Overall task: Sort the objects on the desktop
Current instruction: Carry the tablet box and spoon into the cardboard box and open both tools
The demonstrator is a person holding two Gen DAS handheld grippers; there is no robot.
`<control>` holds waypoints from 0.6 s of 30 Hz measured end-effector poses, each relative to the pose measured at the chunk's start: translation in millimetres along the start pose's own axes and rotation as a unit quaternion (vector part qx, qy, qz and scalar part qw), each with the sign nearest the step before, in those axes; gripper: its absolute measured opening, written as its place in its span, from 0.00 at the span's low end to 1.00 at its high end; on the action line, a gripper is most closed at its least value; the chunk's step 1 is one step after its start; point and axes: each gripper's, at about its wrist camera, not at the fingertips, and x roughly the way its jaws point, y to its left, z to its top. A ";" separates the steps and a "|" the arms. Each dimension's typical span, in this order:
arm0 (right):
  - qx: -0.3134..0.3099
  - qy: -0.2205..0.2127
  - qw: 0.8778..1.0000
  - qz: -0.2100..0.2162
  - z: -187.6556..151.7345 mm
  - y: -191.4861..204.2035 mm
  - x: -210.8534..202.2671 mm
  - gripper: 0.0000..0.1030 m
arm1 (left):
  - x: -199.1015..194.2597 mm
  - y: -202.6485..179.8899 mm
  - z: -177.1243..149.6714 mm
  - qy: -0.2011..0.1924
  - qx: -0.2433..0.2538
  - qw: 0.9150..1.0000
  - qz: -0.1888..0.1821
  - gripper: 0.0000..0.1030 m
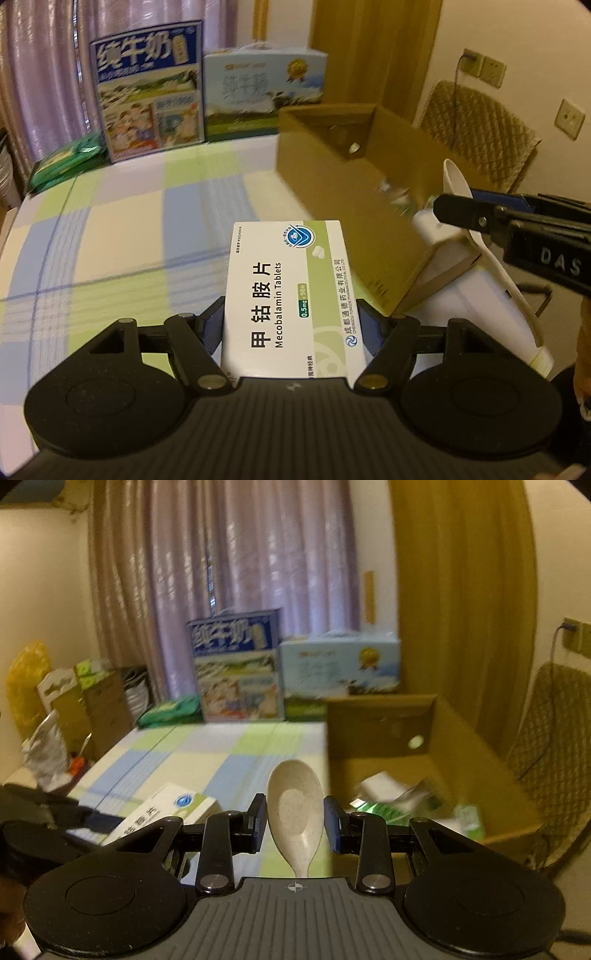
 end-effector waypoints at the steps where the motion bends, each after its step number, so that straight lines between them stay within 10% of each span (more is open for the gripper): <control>1: 0.003 -0.001 1.000 -0.005 7.5 -9.5 0.4 0.29 | 1.7 -6.6 8.3 -0.003 -0.002 1.000 -0.008 0.65; 16: 0.081 0.025 0.996 -0.037 59.3 -142.9 57.2 0.29 | 83.0 -92.9 112.4 -0.025 -0.023 0.995 -0.089 0.66; 18: 0.090 0.030 0.995 -0.030 61.3 -150.0 63.3 0.29 | 90.0 -96.0 116.0 -0.026 -0.020 0.996 -0.081 0.78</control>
